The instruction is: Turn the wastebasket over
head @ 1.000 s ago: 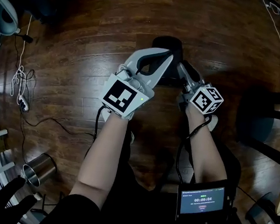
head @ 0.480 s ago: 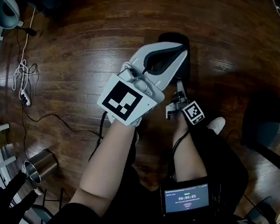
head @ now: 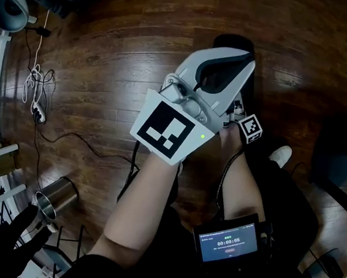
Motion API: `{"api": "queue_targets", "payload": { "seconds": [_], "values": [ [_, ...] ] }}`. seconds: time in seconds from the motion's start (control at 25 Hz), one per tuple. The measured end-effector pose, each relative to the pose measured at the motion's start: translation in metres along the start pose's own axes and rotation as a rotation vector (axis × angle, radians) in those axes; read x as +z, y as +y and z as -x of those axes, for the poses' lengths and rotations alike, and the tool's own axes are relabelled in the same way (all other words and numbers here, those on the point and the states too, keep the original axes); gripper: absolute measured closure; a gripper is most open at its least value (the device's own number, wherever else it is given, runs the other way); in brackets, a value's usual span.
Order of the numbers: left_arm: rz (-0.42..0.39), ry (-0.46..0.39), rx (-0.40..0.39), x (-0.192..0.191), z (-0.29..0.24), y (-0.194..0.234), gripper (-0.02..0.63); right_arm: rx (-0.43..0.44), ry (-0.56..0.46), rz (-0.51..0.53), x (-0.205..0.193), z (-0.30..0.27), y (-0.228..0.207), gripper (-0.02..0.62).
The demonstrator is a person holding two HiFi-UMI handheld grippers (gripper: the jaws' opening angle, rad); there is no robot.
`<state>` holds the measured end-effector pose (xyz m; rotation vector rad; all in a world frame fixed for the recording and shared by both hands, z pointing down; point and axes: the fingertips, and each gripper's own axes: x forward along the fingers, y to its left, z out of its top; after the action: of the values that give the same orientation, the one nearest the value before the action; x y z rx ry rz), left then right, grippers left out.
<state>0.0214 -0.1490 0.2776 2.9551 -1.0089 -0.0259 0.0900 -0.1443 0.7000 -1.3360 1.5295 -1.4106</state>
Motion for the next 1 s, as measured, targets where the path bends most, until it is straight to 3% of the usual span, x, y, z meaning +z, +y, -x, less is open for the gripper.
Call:
{"api": "queue_targets", "payload": {
  "seconds": [0.16, 0.2, 0.32, 0.48, 0.84, 1.0],
  "values": [
    [0.001, 0.002, 0.009, -0.001, 0.002, 0.002, 0.604, 0.028, -0.023, -0.014, 0.010, -0.020, 0.003, 0.452],
    [0.004, 0.004, 0.012, -0.001, 0.003, 0.005, 0.604, 0.025, -0.033, -0.015, 0.012, -0.025, 0.002, 0.501],
    [0.023, -0.007, 0.011, 0.000, 0.008, 0.011, 0.604, -0.006, -0.078, -0.045, 0.021, -0.031, -0.002, 0.558],
    [0.042, 0.009, 0.035, -0.005, 0.014, 0.020, 0.604, 0.009, -0.057, -0.035, 0.024, -0.032, 0.008, 0.580],
    [0.066, -0.027, 0.067, 0.000, 0.012, 0.025, 0.604, -0.088, 0.232, 0.405, 0.044, -0.031, 0.042, 0.584],
    [0.082, -0.041, 0.076, 0.002, 0.012, 0.030, 0.604, -0.140, 0.466, 0.726, 0.053, -0.030, 0.055, 0.583]
  ]
}}
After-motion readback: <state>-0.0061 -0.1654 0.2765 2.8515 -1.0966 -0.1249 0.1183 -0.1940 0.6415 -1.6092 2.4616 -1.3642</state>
